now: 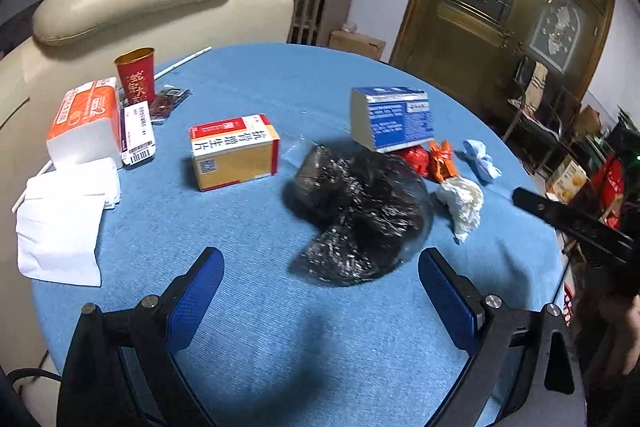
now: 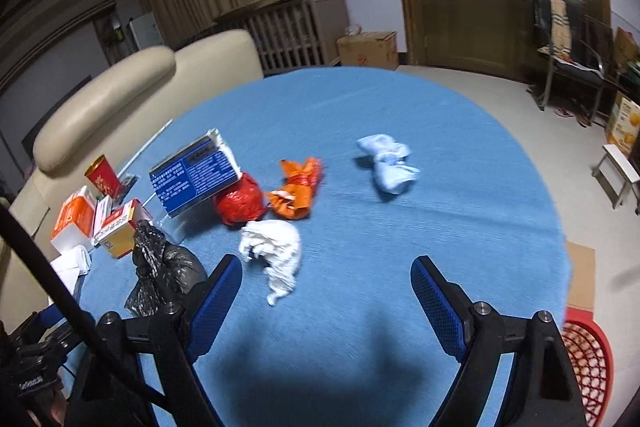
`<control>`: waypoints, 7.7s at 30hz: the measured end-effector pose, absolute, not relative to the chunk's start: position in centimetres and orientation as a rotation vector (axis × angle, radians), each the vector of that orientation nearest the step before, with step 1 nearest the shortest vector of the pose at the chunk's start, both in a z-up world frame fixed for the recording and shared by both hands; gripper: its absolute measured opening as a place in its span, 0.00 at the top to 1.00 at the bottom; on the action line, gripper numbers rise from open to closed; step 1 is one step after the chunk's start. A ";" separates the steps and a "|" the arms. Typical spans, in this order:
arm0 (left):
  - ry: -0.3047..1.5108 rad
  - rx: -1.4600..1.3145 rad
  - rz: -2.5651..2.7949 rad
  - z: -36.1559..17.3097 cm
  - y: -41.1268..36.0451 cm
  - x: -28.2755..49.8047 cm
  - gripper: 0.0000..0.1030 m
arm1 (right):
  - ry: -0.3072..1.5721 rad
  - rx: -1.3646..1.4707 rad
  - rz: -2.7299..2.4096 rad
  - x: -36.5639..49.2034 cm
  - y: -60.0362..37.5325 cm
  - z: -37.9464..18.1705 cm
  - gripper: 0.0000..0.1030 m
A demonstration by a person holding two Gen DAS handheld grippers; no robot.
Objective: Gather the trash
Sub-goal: 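Return both tools to the table toward the black bag and white tissue, then grasp the white tissue with the right tool while the left tool grasps the black bag, then carry the black bag and white tissue over the red wastebasket with both tools, then open the right tool over the basket while the left tool releases the black bag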
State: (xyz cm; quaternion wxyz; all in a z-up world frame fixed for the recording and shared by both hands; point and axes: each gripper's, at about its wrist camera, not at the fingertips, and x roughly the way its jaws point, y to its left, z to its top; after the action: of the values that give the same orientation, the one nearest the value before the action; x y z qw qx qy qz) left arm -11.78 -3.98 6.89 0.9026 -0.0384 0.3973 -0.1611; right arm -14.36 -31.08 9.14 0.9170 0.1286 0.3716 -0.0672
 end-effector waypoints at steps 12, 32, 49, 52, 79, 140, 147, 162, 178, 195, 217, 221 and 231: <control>0.843 -0.121 -0.313 6.5 -4.3 -9.9 0.05 | 0.895 0.188 -0.120 -7.4 -28.5 5.0 0.14; 0.894 -0.096 -0.320 5.5 -8.4 -7.3 0.05 | 0.879 0.243 -0.035 -7.1 -28.4 4.0 0.60; 1.011 -0.105 -0.291 2.2 -10.9 -4.1 0.42 | 0.824 0.301 -0.025 -13.1 -29.3 6.0 0.60; 1.010 -0.112 -0.302 2.4 -10.4 -4.6 0.52 | 0.819 0.305 -0.021 -13.5 -29.3 6.1 0.60; 0.879 -0.047 -0.308 8.1 -7.0 -13.5 0.59 | 0.761 0.355 0.014 -19.8 -26.2 7.6 0.60; 0.846 0.088 -0.461 8.9 -13.6 -17.6 0.59 | 0.694 0.490 -0.148 -27.6 -32.9 7.4 0.60; 0.839 0.117 -0.501 9.0 -15.5 -18.3 0.59 | 0.686 0.505 -0.174 -28.8 -34.0 7.4 0.60; 0.829 0.175 -0.602 9.1 -20.1 -20.4 0.59 | 0.648 0.580 -0.285 -32.7 -38.6 7.0 0.60; 0.823 0.264 -0.731 8.8 -25.8 -22.8 0.59 | 0.671 0.642 -0.492 -38.4 -46.0 4.3 0.60; 0.810 0.355 -0.831 8.8 -30.4 -26.1 0.59 | 0.725 0.668 -0.555 -39.4 -48.9 1.3 0.60; 0.827 0.433 -0.902 7.6 -34.2 -28.1 0.59 | 0.681 0.743 -0.614 -42.4 -50.7 1.6 0.39; 0.843 0.444 -0.923 7.3 -35.1 -28.6 0.56 | 0.638 0.749 -0.636 -43.5 -51.0 2.5 0.38; 0.886 0.443 -0.953 7.0 -36.6 -28.9 0.31 | 0.596 0.786 -0.664 -45.6 -51.9 3.2 0.36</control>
State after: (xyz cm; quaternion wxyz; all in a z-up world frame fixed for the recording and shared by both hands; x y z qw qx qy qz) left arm -28.95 -36.64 6.96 0.7728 0.2047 0.4090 -0.4400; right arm -45.62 -51.93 3.19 0.8283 0.3705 0.2809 -0.3128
